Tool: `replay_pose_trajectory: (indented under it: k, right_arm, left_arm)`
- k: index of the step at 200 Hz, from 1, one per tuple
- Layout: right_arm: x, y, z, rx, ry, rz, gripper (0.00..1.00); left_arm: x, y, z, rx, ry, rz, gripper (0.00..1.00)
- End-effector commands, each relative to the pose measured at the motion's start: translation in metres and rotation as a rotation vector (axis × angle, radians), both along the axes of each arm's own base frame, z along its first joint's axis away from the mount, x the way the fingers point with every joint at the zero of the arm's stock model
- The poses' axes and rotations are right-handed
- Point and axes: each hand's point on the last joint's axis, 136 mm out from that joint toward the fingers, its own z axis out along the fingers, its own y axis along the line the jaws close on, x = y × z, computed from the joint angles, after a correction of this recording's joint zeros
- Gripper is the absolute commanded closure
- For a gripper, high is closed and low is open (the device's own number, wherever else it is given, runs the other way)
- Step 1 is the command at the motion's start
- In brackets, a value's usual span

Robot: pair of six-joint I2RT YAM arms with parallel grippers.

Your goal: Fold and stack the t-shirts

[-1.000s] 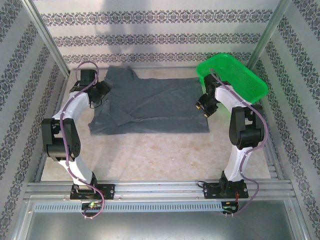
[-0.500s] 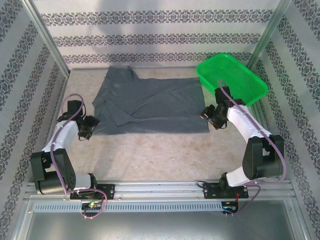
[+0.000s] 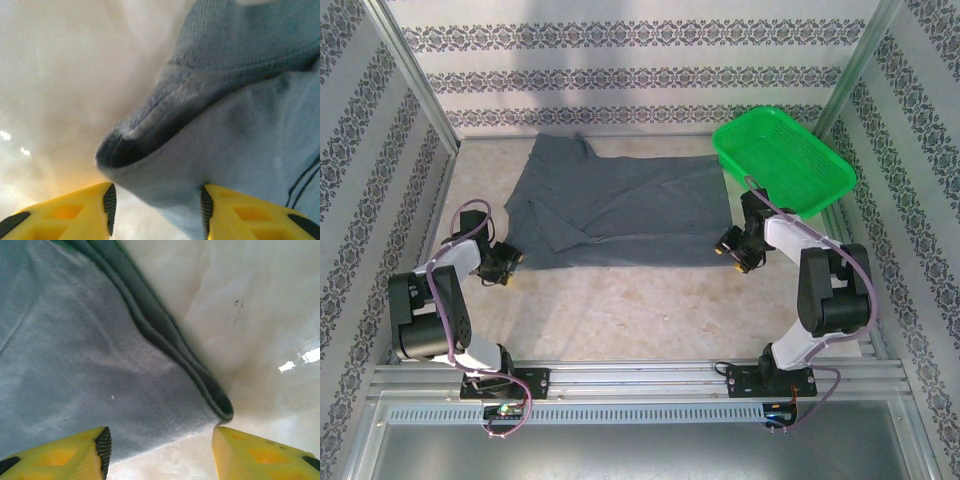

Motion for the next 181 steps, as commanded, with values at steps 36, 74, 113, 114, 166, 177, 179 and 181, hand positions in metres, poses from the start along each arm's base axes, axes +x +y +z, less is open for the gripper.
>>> replay_pose_trajectory:
  k: [36,74,113,114,166,177,179,181]
  right_arm:
    - [0.004,-0.005,-0.004,-0.067,0.06,-0.012,0.51]
    - [-0.01,-0.016,0.007,-0.14,0.077,-0.024,0.47]
    - [-0.016,-0.011,-0.005,-0.112,0.099,-0.03,0.47]
    - [-0.016,-0.011,-0.006,-0.11,0.1,-0.029,0.47]
    - [0.014,0.004,-0.024,-0.087,0.103,-0.012,0.77]
    - [0.021,0.003,-0.021,-0.093,0.084,-0.018,0.92]
    - [0.022,0.002,-0.02,-0.094,0.08,-0.02,0.95]
    - [0.024,0.002,-0.019,-0.097,0.074,-0.02,0.97]
  left_arm:
    - [0.023,0.012,-0.008,0.021,-0.05,0.007,0.66]
    - [0.026,0.013,-0.008,0.03,-0.052,-0.008,0.69]
    - [0.028,0.013,-0.01,0.03,-0.052,-0.014,0.75]
    - [0.028,0.013,-0.01,0.031,-0.054,-0.013,0.75]
    - [0.042,0.015,-0.006,0.039,-0.094,-0.032,0.88]
    - [0.046,0.017,-0.003,0.045,-0.105,-0.035,0.95]
    - [0.048,0.017,-0.002,0.047,-0.109,-0.036,0.97]
    - [0.049,0.018,-0.001,0.048,-0.112,-0.037,0.98]
